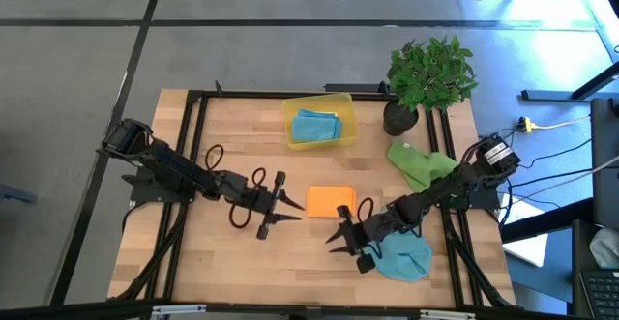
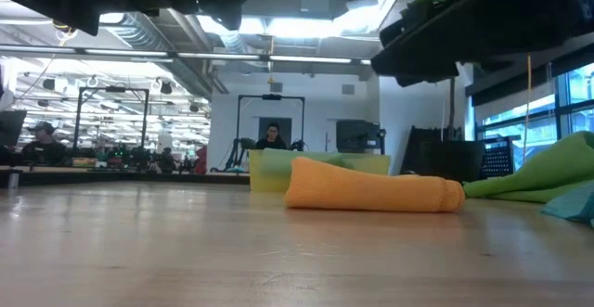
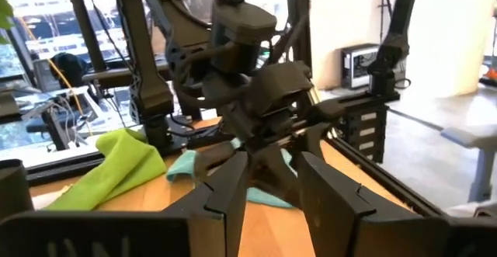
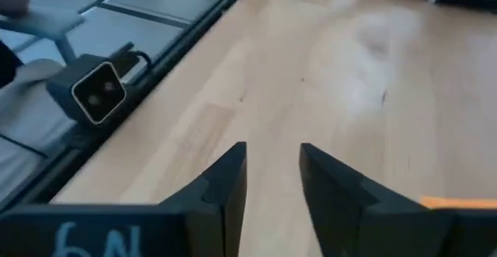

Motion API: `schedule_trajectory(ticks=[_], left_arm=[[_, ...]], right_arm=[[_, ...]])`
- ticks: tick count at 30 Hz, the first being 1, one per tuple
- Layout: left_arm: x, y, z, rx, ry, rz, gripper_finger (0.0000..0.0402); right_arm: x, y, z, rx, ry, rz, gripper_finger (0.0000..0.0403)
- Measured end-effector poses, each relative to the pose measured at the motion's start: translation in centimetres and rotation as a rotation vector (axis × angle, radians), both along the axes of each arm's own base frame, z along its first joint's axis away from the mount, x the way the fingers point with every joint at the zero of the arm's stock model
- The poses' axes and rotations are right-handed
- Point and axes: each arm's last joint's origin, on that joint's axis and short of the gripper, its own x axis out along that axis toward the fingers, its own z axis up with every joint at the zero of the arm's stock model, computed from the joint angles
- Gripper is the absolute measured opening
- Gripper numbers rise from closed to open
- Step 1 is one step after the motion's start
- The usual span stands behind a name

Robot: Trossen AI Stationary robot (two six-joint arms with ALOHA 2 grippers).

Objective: Fold microfiber towels
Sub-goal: Stack the folded orange microfiber towel on top of the orange microfiber towel in the bin

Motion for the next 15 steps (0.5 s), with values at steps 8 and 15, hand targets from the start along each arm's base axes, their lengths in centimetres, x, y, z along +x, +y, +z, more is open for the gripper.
schedule_trajectory(ticks=[8, 15], left_arm=[[0.1, 0.3, -0.2, 0.038, 0.008, 0.018, 0.0108], [0.1, 0.5, -0.2, 0.040, 0.016, 0.071, 0.0108]], right_arm=[[0.2, 0.0, -0.1, -0.032, -0.044, -0.069, 0.0211], [1.3, -0.9, -2.7, -0.153, 0.005, -0.223, 0.0271]])
